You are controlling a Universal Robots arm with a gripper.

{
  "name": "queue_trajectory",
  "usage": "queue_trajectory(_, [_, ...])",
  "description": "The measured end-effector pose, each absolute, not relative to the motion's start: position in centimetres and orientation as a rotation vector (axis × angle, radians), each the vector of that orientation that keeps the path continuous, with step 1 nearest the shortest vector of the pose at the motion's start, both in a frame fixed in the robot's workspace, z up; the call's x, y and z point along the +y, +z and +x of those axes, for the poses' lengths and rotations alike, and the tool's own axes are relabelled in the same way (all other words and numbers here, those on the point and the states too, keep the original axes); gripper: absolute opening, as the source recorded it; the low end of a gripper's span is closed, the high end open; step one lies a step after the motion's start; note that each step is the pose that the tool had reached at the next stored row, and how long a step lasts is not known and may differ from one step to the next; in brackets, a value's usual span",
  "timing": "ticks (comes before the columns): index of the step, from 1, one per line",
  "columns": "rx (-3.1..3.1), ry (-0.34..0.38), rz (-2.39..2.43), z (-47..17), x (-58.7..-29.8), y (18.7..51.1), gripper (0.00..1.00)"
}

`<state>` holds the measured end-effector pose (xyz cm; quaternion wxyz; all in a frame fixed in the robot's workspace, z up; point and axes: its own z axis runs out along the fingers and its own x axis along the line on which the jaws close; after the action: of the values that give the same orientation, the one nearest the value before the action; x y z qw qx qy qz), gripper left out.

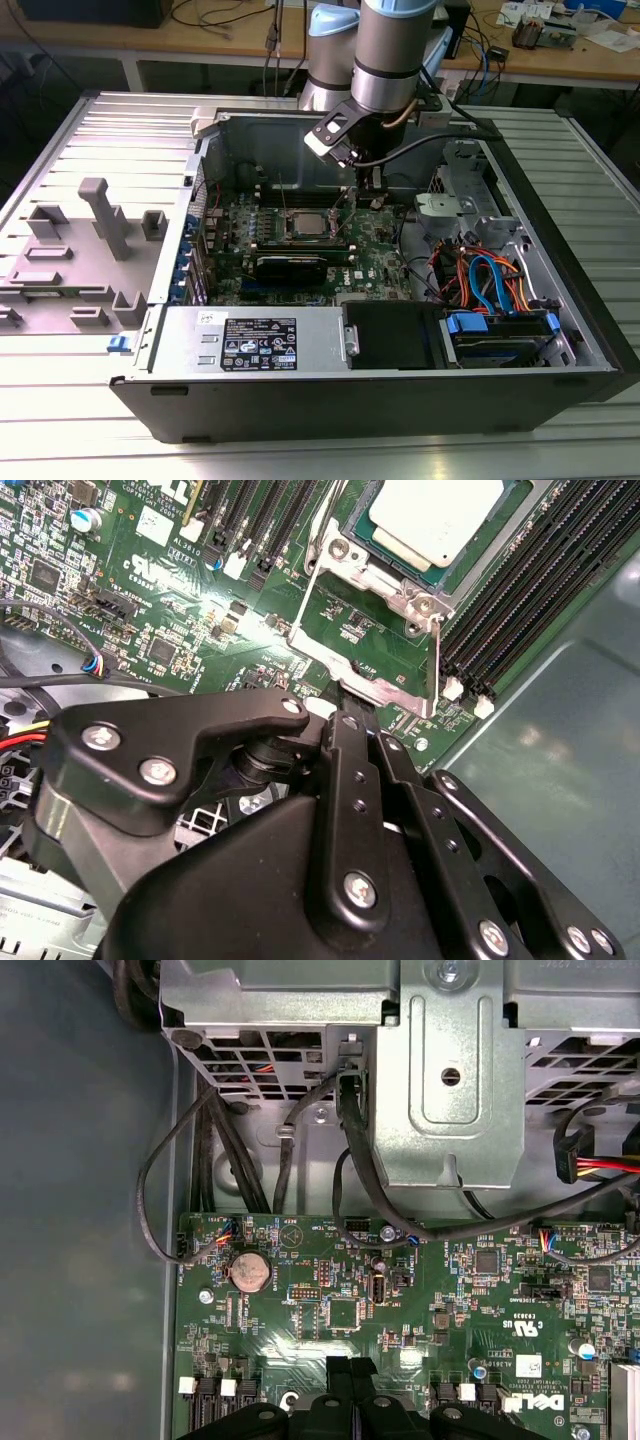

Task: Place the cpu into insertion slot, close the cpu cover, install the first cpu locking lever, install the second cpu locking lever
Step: 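Close the cpu cover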

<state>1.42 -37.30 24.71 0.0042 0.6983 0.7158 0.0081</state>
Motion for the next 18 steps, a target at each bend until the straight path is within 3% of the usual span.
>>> queue_trajectory(18, [2.243, 0.025, 2.188, 0.0, -37.3, 24.7, 0.11])
